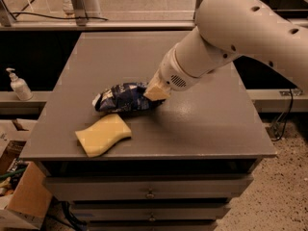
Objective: Move blue chip bag near sponge
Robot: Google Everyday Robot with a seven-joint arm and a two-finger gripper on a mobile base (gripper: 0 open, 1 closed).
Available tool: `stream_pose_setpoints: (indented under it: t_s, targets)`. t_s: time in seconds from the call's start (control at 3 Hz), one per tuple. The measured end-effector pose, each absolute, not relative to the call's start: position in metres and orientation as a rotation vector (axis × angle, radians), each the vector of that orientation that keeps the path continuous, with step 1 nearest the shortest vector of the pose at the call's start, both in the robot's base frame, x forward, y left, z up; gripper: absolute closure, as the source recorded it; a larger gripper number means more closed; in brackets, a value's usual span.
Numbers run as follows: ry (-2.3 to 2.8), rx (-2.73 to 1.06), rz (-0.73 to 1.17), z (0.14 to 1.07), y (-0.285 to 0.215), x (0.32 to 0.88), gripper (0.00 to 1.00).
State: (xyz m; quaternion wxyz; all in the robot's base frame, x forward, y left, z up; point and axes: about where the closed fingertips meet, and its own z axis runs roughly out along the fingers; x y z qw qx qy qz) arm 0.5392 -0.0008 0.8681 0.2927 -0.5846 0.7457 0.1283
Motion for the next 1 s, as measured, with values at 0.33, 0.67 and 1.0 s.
stream_pose_setpoints:
  t_s: [0.33,0.67,1.0]
  targets:
    - [2.021,-1.581,0.381,0.854,0.006,0.522,0.84]
    - [2.041,-1.593,0.398,0.847,0.011,0.515,0.61]
    - [2.056,-1.597,0.406,0.843,0.013,0.512,0.38]
